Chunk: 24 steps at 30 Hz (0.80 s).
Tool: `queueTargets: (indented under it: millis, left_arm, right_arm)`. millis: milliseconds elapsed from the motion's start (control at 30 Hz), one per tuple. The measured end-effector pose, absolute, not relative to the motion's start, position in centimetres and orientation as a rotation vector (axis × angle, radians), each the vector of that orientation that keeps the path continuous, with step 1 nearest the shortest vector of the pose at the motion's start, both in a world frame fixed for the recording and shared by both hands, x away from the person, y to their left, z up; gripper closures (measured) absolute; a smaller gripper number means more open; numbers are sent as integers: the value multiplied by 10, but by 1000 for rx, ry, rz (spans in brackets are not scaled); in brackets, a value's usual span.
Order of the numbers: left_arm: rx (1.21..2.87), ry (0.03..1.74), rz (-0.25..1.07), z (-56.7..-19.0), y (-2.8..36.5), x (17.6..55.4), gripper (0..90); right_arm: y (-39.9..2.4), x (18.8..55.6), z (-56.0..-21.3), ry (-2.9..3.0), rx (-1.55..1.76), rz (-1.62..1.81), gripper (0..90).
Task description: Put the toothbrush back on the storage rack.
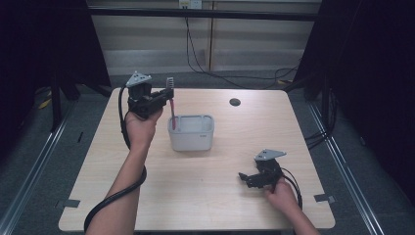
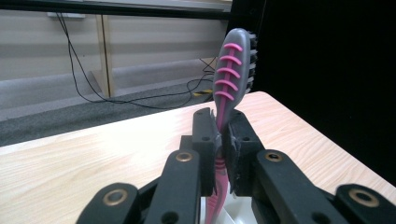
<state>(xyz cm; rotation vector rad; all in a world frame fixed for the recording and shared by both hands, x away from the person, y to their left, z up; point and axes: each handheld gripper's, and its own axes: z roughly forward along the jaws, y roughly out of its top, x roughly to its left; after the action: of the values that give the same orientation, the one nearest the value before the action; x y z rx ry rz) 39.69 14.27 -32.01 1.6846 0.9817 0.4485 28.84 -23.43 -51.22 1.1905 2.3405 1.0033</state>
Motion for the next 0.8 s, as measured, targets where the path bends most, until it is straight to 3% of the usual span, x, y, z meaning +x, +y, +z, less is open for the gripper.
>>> queueTargets:
  millis: [800]
  left_arm:
    - [1663,1010,461,-344,144,394,837]
  right_arm:
    - [-234,288,-512,2338,1195,1002,103]
